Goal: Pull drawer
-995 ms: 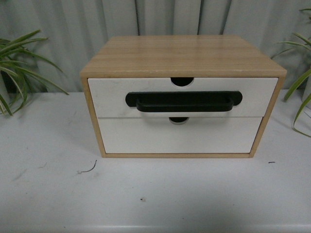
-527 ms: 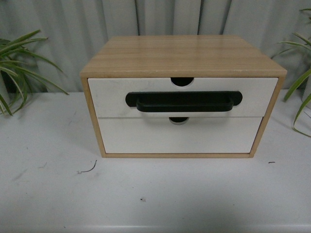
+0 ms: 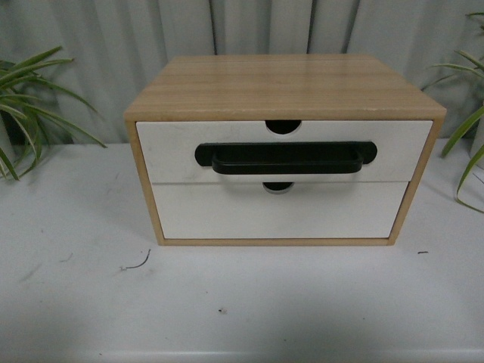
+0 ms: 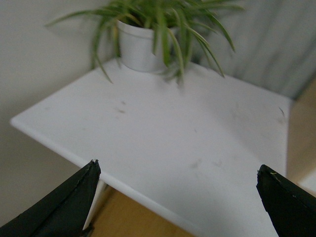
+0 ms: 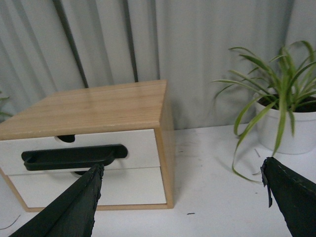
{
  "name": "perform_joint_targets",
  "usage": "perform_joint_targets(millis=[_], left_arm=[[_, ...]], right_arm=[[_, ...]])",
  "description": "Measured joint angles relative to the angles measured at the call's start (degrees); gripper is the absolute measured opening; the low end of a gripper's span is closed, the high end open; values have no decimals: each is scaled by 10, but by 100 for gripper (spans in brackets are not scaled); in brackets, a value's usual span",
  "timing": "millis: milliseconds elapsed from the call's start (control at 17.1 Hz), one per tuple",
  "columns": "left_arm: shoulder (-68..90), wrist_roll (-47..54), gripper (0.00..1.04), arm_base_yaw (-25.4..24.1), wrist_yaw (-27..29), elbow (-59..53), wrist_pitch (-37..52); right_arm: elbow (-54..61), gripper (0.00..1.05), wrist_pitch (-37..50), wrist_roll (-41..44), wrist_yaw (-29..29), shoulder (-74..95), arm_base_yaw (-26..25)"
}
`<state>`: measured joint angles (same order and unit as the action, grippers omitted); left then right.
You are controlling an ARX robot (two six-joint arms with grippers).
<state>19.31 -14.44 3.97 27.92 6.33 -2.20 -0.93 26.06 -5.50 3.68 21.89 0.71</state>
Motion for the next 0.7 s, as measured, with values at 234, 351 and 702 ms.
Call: perform_joint_targets(millis=[234,351,702], left_arm=[[321,-3,98,-27,-82,95,282],[461,10,98,-15,-127,182,343],[609,133,98,49,-274,390,296]], right_arm=[[-162,98,281,-1,-20,442,54],[-269,98,251,26,-22,574,74],[-476,98,130,203,71,678,110]])
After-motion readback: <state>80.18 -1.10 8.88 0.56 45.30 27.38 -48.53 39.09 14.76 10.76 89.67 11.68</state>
